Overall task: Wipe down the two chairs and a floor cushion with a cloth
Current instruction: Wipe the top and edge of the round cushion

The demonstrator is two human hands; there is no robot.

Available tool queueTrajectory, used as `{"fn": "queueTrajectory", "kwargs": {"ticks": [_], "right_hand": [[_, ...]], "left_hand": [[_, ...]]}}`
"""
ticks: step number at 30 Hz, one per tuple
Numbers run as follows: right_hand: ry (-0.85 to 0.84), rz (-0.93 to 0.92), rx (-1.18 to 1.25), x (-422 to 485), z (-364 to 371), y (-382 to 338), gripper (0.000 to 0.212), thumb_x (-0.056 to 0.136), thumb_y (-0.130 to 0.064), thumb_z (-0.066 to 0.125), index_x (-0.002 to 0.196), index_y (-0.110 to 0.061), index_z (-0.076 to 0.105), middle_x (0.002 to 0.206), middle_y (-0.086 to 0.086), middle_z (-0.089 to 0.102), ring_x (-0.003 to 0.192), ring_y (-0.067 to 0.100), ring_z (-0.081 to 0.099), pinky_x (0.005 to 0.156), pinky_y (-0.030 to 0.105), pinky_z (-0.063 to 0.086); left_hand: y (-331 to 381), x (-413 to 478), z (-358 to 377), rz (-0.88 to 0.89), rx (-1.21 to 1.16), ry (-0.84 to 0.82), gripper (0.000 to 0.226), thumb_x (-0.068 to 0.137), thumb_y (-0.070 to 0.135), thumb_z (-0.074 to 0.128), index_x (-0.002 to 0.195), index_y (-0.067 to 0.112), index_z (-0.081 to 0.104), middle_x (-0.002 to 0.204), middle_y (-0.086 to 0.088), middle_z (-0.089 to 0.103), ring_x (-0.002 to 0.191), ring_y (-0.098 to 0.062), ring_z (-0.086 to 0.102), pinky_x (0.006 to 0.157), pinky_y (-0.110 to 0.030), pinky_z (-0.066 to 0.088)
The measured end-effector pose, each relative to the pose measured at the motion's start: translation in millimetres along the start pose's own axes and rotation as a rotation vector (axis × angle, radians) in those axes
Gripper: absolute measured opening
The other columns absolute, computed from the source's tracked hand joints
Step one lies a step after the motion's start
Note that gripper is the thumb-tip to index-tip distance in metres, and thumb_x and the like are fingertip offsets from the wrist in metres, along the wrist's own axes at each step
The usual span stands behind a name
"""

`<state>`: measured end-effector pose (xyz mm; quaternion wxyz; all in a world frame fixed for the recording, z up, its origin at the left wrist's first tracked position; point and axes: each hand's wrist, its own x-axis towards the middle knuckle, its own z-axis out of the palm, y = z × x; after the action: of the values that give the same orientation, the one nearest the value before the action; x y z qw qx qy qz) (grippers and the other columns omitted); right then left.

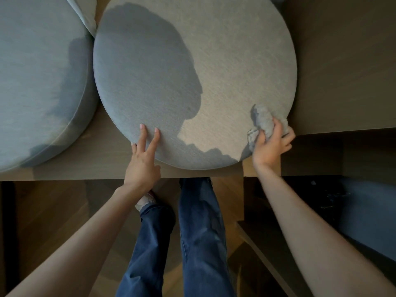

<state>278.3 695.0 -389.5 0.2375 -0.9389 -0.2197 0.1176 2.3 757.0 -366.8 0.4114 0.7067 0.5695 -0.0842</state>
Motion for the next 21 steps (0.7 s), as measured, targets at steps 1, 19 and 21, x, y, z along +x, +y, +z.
{"fn": "queueTrajectory", "kwargs": {"ticks": [1, 19, 21], "right_hand": [[0.009, -0.021, 0.001, -17, 5, -3, 0.043, 0.089, -0.008, 0.06, 0.13, -0.019, 0.053, 0.145, 0.016, 0.029, 0.124, 0.035, 0.034, 0.093, 0.026, 0.031], [-0.489, -0.452, 0.268, -77, 31, -142, 0.045, 0.083, -0.011, 0.07, 0.127, -0.013, 0.059, 0.122, 0.016, 0.041, 0.116, 0.026, 0.045, 0.105, 0.031, 0.036], [-0.532, -0.533, 0.187, -47, 51, -180, 0.045, 0.085, -0.014, 0.067, 0.129, -0.017, 0.057, 0.128, 0.018, 0.039, 0.121, 0.031, 0.042, 0.109, 0.031, 0.031]], "left_hand": [[0, 0, -1, -0.011, 0.0, -0.012, 0.097, 0.087, -0.004, 0.059, 0.151, 0.034, -0.004, 0.155, 0.007, -0.029, 0.146, -0.036, -0.006, 0.077, -0.025, 0.047], [-31, 1, -33, -0.314, -0.66, 0.226, 0.066, 0.092, 0.003, 0.054, 0.149, 0.024, 0.028, 0.157, 0.0, 0.025, 0.142, -0.02, 0.027, 0.116, -0.037, 0.027], [-33, 2, -31, -0.361, -0.778, 0.197, 0.067, 0.093, 0.004, 0.053, 0.15, 0.024, 0.025, 0.155, 0.002, 0.028, 0.141, -0.019, 0.029, 0.112, -0.03, 0.028]]}}
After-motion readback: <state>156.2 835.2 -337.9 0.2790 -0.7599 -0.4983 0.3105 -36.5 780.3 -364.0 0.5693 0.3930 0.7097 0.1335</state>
